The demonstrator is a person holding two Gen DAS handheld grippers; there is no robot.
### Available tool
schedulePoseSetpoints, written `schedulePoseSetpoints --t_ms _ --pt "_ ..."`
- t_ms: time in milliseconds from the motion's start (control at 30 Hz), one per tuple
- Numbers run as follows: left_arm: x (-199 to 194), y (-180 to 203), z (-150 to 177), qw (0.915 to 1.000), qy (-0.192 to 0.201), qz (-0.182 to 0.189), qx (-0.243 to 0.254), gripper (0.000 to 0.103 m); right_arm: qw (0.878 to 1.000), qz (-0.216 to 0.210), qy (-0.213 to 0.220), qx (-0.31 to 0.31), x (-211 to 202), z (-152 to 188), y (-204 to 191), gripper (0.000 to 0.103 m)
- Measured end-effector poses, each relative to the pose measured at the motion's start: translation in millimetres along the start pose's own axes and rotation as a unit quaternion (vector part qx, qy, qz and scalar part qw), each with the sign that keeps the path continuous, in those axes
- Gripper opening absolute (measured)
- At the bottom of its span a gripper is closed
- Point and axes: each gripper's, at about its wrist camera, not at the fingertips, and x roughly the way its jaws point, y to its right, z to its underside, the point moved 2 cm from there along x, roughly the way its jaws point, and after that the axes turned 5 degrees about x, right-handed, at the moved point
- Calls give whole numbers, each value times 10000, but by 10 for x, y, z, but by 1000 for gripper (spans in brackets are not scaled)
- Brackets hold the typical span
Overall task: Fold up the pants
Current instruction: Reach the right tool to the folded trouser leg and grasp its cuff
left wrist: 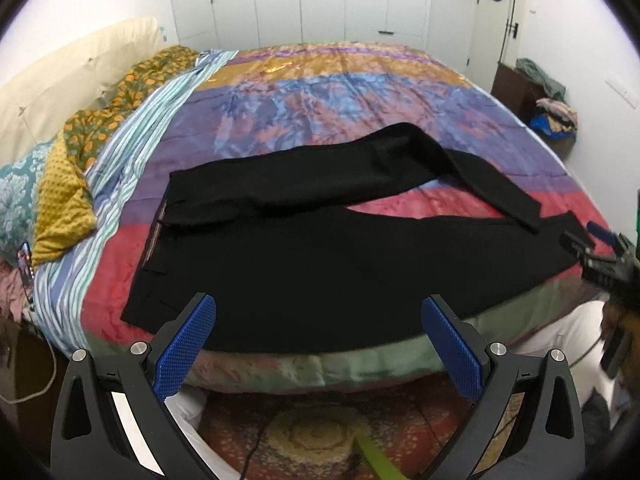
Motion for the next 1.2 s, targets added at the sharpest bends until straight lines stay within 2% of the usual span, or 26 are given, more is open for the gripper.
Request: schedulePoseSetpoints --t_ms 100,167,200,267,333,400,467,500,567,667,700,733,767,800,867,900,967,1033,1067,1133,1200 --pt "187 -30 -181 9998 -109 19 -161 102 9992 264 -201 -216 447 -82 339 97" --pt "266 -39 -300 9990 -165 194 -356 102 9971 381 -514 -416 832 -91 569 84" --pt "295 -33 -343 9984 -182 299 -447 102 9950 435 -742 -501 1040 -89 670 82" --pt "361 -4 -390 9973 -239 434 -548 102 9905 534 -1040 -721 1377 -69 813 71" --pt "441 43 -371 9973 -341 400 -518 102 9876 519 -1179 -900 1625 -74 857 69" --pt "550 91 -307 9969 -542 337 -453 102 9838 442 -1382 -1049 1844 -84 945 54" --pt "649 94 -224 9951 -829 306 -441 102 9819 288 -1511 -1106 1856 -230 980 4" --pt "668 90 -189 9943 -907 325 -453 102 9816 328 -1479 -1159 1815 -401 987 5" --pt "697 86 -150 9931 -1007 365 -479 102 9875 287 -1122 -1067 1663 -1074 1142 5" --pt "752 130 -170 9921 -1077 428 -475 102 9920 940 -366 -757 1637 -2224 1658 7" --pt "766 148 -185 9919 -1081 460 -476 102 9905 1222 -282 -568 1721 -2568 1898 16" --pt "772 169 -202 9919 -1076 485 -476 102 9872 1538 -355 -223 1855 -2884 2184 57" --pt "769 185 -215 9920 -1055 502 -477 102 9819 1859 -342 111 1926 -3084 2432 88" --pt "767 193 -223 9924 -1013 512 -480 102 9796 1973 -195 317 1922 -3180 2584 88" --pt "777 200 -187 9926 -994 512 -480 102 9780 1941 12 757 1911 -3214 2832 88" --pt "820 192 -160 9919 -1042 523 -497 102 9783 1782 14 1057 1946 -3112 2936 88" --pt "960 171 -82 9888 -1267 558 -553 102 9796 1279 -170 1543 2081 -2822 3030 88" --pt "1089 157 -14 9848 -1512 597 -620 102 9746 648 -548 2071 2314 -2433 3057 85" --pt "1132 152 7 9834 -1583 609 -645 102 9694 395 -720 2314 2427 -2270 3064 77" --pt "1157 159 18 9836 -1599 551 -627 102 9508 -76 -1036 2919 2713 -1933 3066 69" --pt "1165 163 15 9845 -1594 434 -588 102 9337 -317 -1190 3361 2997 -1726 3048 66"
